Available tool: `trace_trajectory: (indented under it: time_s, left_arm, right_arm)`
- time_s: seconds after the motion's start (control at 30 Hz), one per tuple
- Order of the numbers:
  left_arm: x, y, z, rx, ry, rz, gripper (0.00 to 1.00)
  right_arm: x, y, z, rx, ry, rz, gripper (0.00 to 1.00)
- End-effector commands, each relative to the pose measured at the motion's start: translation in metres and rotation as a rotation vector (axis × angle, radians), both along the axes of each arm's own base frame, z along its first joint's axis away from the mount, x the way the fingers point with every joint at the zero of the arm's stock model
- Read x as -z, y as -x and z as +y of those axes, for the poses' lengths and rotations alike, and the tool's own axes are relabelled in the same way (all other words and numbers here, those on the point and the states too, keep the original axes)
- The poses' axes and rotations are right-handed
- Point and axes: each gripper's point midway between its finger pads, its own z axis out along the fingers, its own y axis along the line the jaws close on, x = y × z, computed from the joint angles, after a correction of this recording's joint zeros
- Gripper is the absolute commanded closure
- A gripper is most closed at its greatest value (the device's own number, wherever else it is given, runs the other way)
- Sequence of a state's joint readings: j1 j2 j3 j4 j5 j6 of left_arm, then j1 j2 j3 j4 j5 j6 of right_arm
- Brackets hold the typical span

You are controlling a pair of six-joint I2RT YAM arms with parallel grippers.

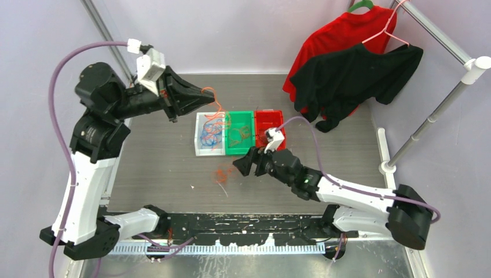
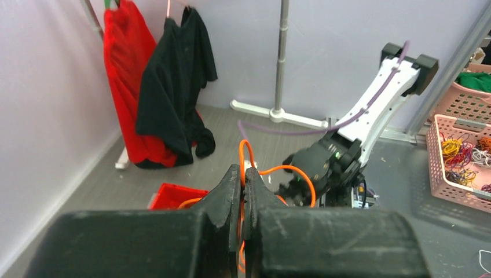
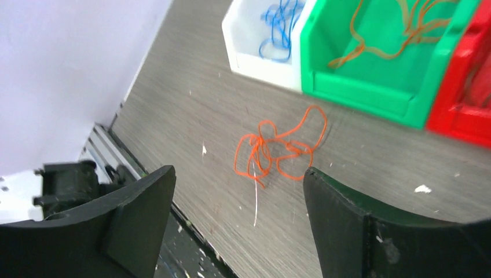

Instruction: Untangle the cables

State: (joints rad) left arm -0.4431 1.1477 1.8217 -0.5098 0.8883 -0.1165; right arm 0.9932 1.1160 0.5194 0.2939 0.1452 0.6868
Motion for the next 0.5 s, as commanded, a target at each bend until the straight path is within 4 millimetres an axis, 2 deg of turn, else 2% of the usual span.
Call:
trace_trajectory:
  time_s: [0.0, 0.1, 0.2, 0.4, 0.47]
  left_arm:
    - [0.015, -0.020, -0.006, -0.029, -0.009, 0.001, 1.00]
    - [0.041, -0.041, -0.013, -0.059, -0.042, 0.033, 1.00]
    - [0.067, -0.062, -0.022, -0.094, -0.090, 0.038, 1.00]
    - [0.115, -0.100, -0.033, -0.154, -0.208, 0.020, 1.00]
    - [0.141, -0.116, -0.040, -0.152, -0.258, 0.045, 1.00]
  right_arm:
    - [-0.052, -0.034, -0.035, 0.207, -0.005, -0.103, 0.13]
    - [-0.052, -0.055, -0.076, 0.390, 0.112, -0.087, 0.13]
    - [-0.054, -0.066, -0.107, 0.522, 0.200, -0.080, 0.14]
    - [-0.060, -0.078, -0.146, 0.693, 0.248, -0.082, 0.15]
    - [-0.062, -0.080, -0.154, 0.725, 0.230, -0.077, 0.15]
